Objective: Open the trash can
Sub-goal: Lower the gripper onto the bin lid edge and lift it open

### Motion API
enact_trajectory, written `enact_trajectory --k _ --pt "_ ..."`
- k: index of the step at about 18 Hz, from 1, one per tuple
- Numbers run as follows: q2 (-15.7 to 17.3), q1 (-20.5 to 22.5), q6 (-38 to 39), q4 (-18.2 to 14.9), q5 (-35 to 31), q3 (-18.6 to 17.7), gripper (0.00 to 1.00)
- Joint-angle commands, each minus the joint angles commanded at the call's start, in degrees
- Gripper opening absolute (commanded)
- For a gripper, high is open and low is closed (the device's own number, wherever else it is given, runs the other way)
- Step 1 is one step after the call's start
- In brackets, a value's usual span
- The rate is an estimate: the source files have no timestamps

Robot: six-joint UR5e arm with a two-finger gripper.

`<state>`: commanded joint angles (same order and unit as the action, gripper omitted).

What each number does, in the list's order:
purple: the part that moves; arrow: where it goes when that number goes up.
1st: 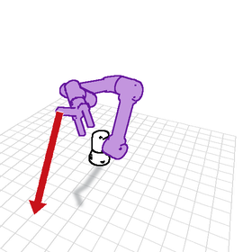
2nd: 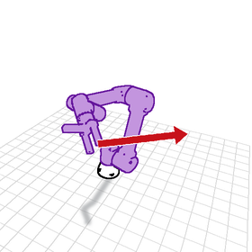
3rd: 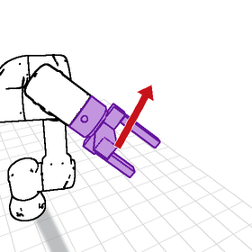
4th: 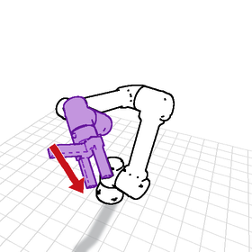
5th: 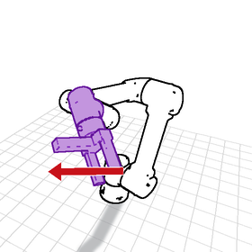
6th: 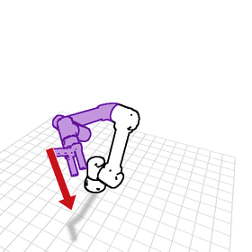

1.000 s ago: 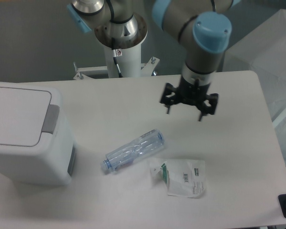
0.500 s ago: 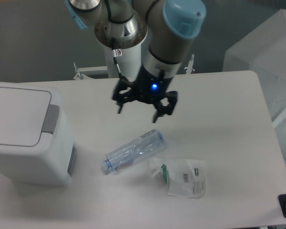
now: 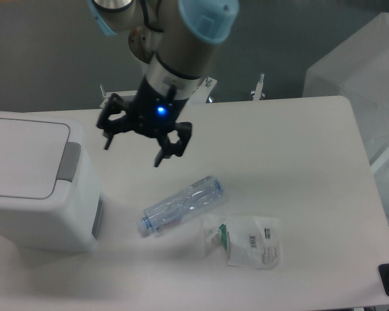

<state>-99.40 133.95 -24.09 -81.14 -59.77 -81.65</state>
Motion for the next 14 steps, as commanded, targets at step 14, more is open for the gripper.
enact_trajectory --k 14 --pt "-0.9 -2.9 2.8 4.2 -0.6 -2.3 1.0"
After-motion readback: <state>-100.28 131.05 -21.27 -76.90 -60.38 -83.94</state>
